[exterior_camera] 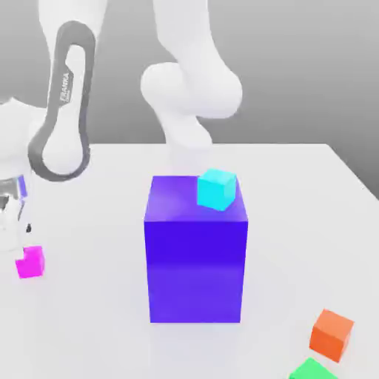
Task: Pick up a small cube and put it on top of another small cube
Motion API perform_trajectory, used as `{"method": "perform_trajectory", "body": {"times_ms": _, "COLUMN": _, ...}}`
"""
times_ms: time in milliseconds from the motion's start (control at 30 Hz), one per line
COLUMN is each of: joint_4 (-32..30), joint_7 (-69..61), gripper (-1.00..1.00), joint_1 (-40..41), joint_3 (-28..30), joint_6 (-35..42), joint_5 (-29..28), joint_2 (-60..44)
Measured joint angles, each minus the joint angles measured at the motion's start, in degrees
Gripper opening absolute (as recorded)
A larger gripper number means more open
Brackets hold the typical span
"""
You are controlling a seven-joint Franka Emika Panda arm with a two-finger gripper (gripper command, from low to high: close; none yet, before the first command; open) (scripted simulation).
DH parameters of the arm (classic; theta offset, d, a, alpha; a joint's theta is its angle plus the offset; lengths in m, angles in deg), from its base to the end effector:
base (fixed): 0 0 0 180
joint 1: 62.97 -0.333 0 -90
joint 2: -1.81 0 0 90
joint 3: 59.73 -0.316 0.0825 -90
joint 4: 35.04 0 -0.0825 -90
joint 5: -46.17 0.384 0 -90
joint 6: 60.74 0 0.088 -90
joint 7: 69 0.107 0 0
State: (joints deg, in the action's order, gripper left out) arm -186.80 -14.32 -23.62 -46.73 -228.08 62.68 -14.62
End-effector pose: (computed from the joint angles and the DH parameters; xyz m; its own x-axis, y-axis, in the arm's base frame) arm 0.2320 -0.3430 0.1493 -0.5394 -0.8421 0.0016 -0.8421 0.5394 -0.0005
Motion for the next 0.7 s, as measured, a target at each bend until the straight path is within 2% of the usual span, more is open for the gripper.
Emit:
{"method": "perform_trajectory", "body": {"times_ms": 33, "joint_4": 0.46, "joint_7": -1.05, "gripper": 0.00, "joint_1": 1.79, "joint_3": -2.06, "joint_6": -1.62, "joint_5": 1.33, "joint_2": -2.02}}
{"method": "perform_trajectory", "body": {"times_ms": 67, "joint_4": 0.80, "joint_7": -1.82, "gripper": -1.00, "joint_1": 3.05, "joint_3": -3.54, "joint_6": -2.81, "joint_5": 2.29, "joint_2": -3.51}}
{"method": "perform_trajectory", "body": {"times_ms": 300, "joint_4": 0.80, "joint_7": -1.66, "gripper": -1.00, "joint_1": 3.34, "joint_3": -3.80, "joint_6": -2.93, "joint_5": 2.12, "joint_2": -3.61}}
{"method": "perform_trajectory", "body": {"times_ms": 500, "joint_4": -1.62, "joint_7": 6.05, "gripper": -1.00, "joint_1": -1.74, "joint_3": 3.22, "joint_6": 5.36, "joint_5": -8.17, "joint_2": 7.29}}
{"method": "perform_trajectory", "body": {"times_ms": 700, "joint_4": 5.95, "joint_7": 6.33, "gripper": -1.00, "joint_1": -12.96, "joint_3": -6.35, "joint_6": 11.68, "joint_5": -14.32, "joint_2": 5.35}}
